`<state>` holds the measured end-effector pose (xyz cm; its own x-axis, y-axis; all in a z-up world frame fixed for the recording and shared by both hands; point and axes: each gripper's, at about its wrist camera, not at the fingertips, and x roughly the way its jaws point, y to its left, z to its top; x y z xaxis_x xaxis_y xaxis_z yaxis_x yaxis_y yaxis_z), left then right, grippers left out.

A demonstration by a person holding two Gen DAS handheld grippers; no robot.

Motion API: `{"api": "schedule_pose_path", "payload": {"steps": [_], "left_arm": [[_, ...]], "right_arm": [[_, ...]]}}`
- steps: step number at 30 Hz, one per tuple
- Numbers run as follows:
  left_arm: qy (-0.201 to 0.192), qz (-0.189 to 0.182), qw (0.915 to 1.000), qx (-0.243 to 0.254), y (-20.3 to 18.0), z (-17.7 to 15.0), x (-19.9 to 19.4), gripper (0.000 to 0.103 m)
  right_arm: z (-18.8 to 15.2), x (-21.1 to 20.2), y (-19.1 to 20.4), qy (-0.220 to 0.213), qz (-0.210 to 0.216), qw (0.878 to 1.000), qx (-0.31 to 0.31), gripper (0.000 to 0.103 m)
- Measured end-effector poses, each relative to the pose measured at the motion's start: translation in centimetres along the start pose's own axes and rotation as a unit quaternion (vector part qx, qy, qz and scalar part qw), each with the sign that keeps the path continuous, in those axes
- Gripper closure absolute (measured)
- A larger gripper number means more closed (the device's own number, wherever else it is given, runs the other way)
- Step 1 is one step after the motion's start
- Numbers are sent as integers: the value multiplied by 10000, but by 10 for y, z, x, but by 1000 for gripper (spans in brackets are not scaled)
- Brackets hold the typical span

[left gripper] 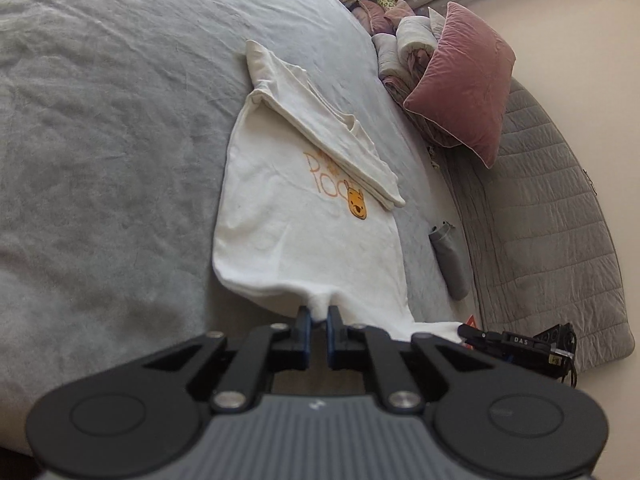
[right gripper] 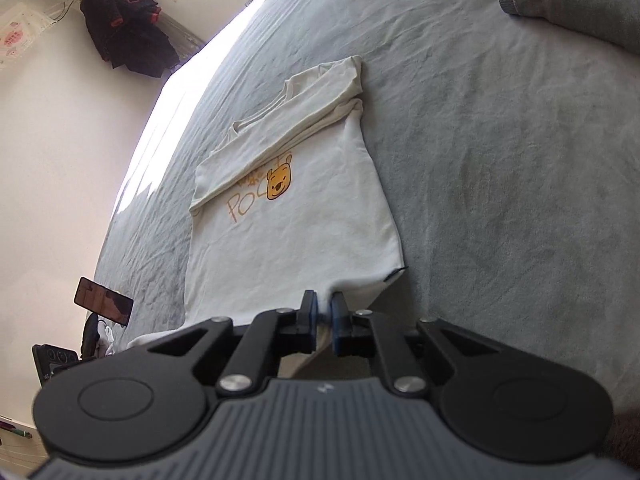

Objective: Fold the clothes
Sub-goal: 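Carry the hem with both grippers up over the chest toward the collar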

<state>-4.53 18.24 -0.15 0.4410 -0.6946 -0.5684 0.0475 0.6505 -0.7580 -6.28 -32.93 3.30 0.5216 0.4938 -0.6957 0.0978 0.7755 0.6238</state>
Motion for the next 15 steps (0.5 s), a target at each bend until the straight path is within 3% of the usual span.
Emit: {"api": "schedule_pose_path", "payload": {"steps": [9,15], "left_arm": [[-200,522,9979,-323,5,58,40,96],[-352,967,9946,-106,14,81,68,98]], "right_arm": [[48,46,-7,-206,-61,9992,323,94],[63,88,-30,-173,-153,9981,579,94]]}}
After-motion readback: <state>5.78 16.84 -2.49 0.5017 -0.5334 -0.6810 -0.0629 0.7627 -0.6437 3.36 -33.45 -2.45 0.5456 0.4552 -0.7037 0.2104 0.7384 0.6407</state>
